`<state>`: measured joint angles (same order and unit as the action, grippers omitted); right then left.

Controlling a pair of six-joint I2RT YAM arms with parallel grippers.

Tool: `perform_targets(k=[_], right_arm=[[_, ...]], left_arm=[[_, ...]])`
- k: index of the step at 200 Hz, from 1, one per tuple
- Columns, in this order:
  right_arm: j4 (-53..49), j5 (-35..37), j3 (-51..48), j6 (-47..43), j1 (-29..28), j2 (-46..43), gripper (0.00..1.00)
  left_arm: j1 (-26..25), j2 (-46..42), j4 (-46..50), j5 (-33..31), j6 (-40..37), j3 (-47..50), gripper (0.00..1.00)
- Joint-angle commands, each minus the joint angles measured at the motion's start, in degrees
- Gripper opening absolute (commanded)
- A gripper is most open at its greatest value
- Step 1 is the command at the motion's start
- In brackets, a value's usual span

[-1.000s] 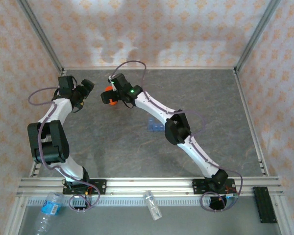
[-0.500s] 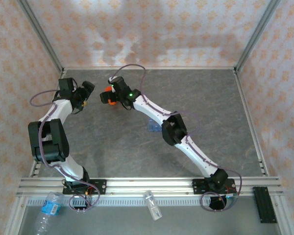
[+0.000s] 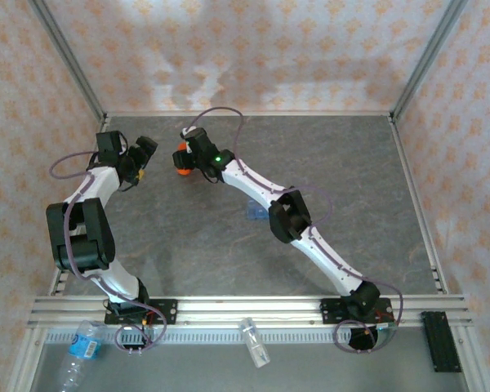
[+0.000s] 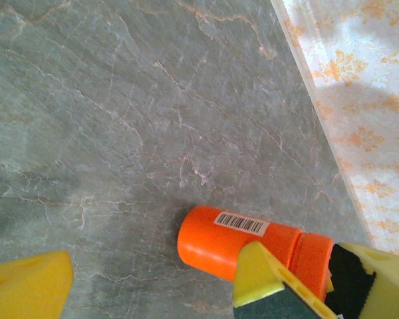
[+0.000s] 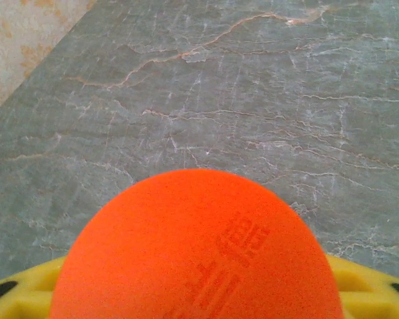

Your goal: Sort the pills into containers

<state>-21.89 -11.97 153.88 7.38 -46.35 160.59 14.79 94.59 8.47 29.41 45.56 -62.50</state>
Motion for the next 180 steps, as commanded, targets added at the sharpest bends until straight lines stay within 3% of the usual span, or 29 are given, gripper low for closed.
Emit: perform_targets(k=[1, 77, 142, 180], right_arm=[[-3.36, 0.33, 1.87, -1.07, -0.06, -4.17, 0.45], [-20.53, 2.39, -0.94, -3.92, 3.25, -19.1, 0.35], [-36.26, -1.16, -2.27, -3.36, 10.64, -33.87, 0.35], [-42.66, -5.01, -6.11, -3.26, 14.02, -40.96, 0.35]], left_arm=[[0.77, -1.6, -0.86, 2.07, 0.26, 0.93, 1.0], [-1.38, -5.14, -10.93, 9.8, -1.08, 5.7, 1.0], [-15.15, -11.06, -12.11, 5.22, -14.62, 4.24, 1.0], [-22.33, -15.16, -17.24, 2.79, -27.93, 6.16, 1.0]])
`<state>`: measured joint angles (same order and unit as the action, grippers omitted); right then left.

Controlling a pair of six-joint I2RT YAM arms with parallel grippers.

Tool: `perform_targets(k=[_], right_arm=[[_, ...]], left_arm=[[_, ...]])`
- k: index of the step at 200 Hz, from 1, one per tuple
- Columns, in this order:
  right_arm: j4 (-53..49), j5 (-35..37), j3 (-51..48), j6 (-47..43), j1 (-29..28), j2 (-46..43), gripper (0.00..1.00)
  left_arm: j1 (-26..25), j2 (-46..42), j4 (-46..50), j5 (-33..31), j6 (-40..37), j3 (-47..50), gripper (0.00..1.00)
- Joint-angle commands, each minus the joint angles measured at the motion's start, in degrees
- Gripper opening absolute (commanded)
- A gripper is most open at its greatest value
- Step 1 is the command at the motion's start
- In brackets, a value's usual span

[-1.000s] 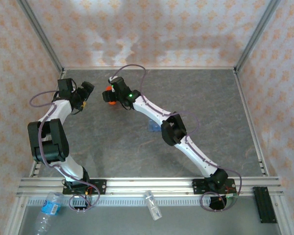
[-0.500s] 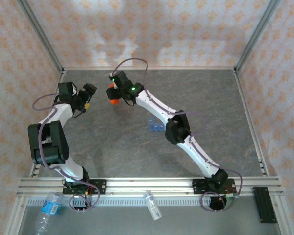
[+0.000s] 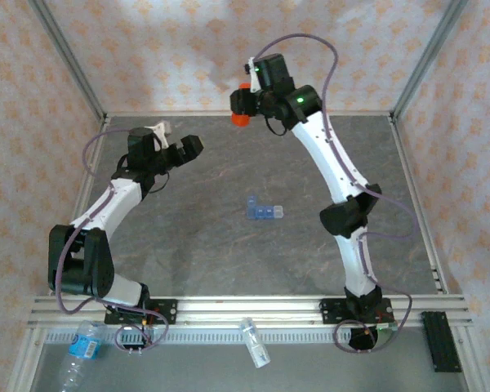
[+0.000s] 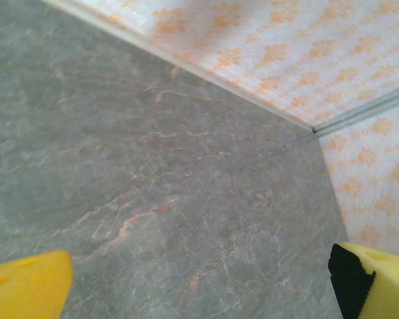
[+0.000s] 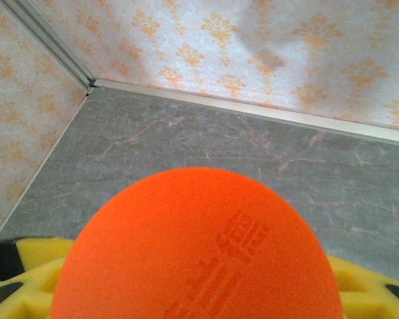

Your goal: Sort the pills into containers

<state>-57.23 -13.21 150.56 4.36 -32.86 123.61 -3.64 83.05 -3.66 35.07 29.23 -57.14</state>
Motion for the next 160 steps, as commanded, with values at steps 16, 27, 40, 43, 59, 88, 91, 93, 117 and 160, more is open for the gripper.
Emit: perform_targets(k=[16, 27, 40, 43, 59, 88, 91, 93, 117, 160], right_arm=[[-8.58, -5.17, -5.44, -0.31, 1.26, -6.62, 0.35], [-9.56, -6.47, -6.66, -0.32, 1.71, -8.11, 0.35], [-11.06, -7.54, -7.13, -0.59, 1.87, -9.44, 0.35], [-11.32, -7.78, -7.28, -0.67, 1.98, -9.76, 0.35], [-12.11, -8.89, -8.86, -0.93, 1.98, -11.64, 0.35], [-12.16, -12.61, -13.06, -1.26, 2.01, -15.44, 0.35], [-12.05, -12.87, -13.52, -1.2, 2.01, -15.86, 0.35], [-11.92, -13.02, -13.93, -1.15, 1.99, -16.19, 0.35], [-9.17, -16.38, -19.24, 0.19, 2.0, -19.71, 0.36], [-1.12, -20.07, -30.73, 5.08, 1.97, -24.96, 0.36]], left_arm=[[-7.82, -5.67, -6.96, -4.43, -19.49, 2.39, 1.0], [-10.19, -6.6, -8.18, -5.13, -23.16, 3.19, 1.0], [-12.19, -7.49, -9.96, -5.4, -26.77, 4.21, 1.0], [-12.59, -7.67, -10.29, -5.45, -27.76, 4.48, 1.0], [-14.87, -8.63, -12.09, -5.84, -32.76, 5.92, 1.0], [-17.94, -8.66, -13.3, -5.9, -38.17, 6.85, 1.0], [-18.28, -8.61, -13.61, -5.97, -38.54, 6.87, 1.0], [-18.48, -8.56, -13.82, -5.91, -38.79, 6.96, 1.0], [-20.82, -6.47, -17.56, -5.63, -39.53, 6.92, 1.0], [-22.82, -2.25, -24.81, -3.1, -35.08, 4.59, 0.98]])
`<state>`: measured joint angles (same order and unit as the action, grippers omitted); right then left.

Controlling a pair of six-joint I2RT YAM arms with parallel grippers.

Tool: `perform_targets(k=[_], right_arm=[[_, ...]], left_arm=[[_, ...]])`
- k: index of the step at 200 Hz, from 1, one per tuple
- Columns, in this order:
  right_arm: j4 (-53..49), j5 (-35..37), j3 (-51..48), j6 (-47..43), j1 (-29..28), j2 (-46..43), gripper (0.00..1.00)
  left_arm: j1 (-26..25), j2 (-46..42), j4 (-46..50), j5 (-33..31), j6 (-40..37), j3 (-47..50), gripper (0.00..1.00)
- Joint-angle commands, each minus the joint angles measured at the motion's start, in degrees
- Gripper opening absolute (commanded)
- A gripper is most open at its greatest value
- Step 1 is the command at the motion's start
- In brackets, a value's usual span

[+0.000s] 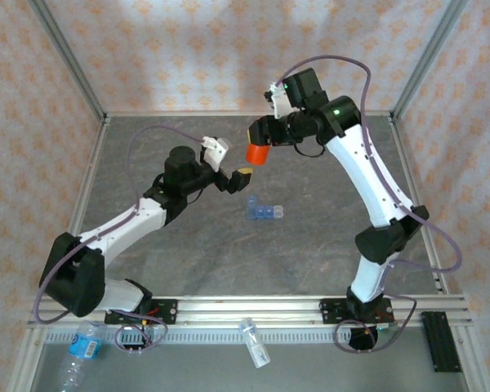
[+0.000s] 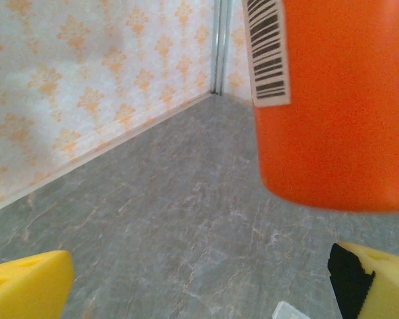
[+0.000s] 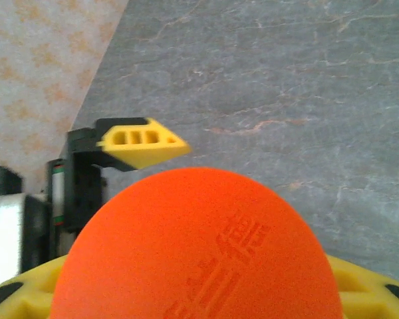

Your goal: Sort the pills into containers

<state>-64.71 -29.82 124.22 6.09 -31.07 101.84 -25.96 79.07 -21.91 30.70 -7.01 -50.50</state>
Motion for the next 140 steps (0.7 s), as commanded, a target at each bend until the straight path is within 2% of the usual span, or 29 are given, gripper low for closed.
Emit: perform_targets(k=[1, 70, 125, 140], right_arm=[[6.53, -3.52, -4.72, 3.42, 0.2, -3.3, 0.36], [13.41, -6.12, -12.38, 7.82, -0.16, -4.08, 0.35], [15.0, 0.28, -13.82, 8.29, -0.44, -4.53, 0.35], [15.8, 0.16, -14.19, 8.86, -0.35, -4.46, 0.35]], left_arm=[[-0.55, 1.76, -6.56, 1.33, 1.23, -2.14, 0.98], [-1.59, 2.29, -4.65, 5.19, 4.1, -4.36, 0.93], [-1.73, 0.08, -1.56, 7.84, 5.34, -2.91, 0.94], [-1.69, -0.99, -1.53, 7.39, 5.45, -1.83, 0.94]])
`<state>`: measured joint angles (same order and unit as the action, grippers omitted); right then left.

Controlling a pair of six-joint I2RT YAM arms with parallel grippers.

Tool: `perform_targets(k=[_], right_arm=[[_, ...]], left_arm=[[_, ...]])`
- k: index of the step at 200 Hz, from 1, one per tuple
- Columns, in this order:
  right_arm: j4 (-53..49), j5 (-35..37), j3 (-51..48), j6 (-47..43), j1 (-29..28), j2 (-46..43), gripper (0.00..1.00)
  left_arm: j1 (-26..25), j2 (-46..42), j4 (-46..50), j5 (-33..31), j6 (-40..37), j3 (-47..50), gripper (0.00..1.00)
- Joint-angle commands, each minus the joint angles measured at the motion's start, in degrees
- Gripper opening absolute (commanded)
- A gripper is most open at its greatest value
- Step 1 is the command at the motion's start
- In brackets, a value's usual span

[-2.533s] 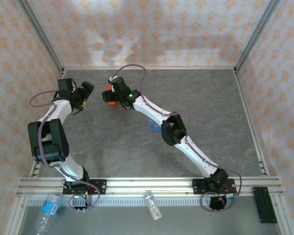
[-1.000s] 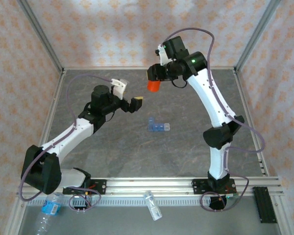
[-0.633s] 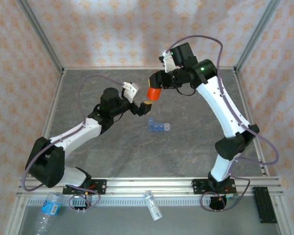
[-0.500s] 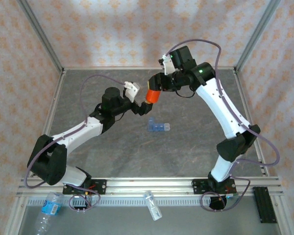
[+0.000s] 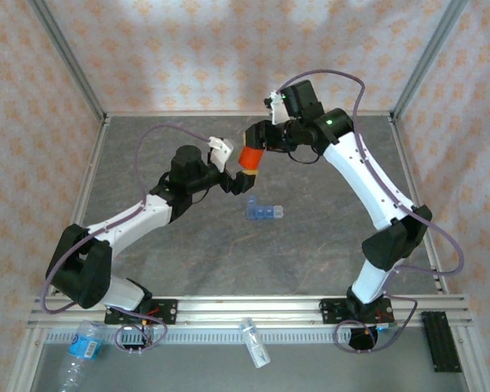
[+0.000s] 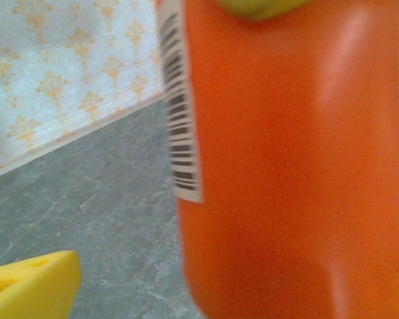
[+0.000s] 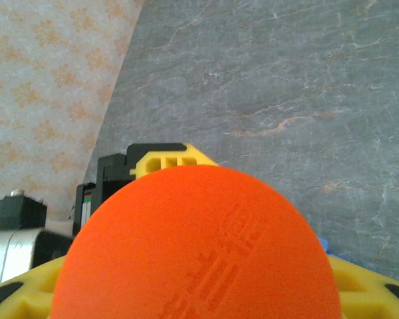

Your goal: Sort the pills into containers

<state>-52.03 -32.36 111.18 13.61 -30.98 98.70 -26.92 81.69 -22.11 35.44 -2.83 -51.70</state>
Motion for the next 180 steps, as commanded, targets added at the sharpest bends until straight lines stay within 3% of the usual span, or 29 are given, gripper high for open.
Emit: perform_targets(k=[1, 40, 103, 180], right_arm=[[3.19, 2.63, -1.14, 1.38, -0.46, -1.27, 0.35], [4.46, 1.68, -2.22, 2.82, -1.74, -1.32, 0.35], [6.5, 2.1, -4.44, 4.77, -4.24, -3.3, 0.34], [7.64, 2.22, -5.36, 6.41, -4.37, -4.2, 0.34]], left_arm=[[-0.75, -3.67, -1.39, 2.54, 1.3, -0.57, 0.94], [-0.75, -4.29, -2.6, 1.56, 1.71, 0.07, 0.94], [-0.76, -1.74, -2.1, 2.8, 2.83, -2.43, 0.86], [-0.7, -0.79, -2.6, 2.95, 4.83, -2.24, 0.6]])
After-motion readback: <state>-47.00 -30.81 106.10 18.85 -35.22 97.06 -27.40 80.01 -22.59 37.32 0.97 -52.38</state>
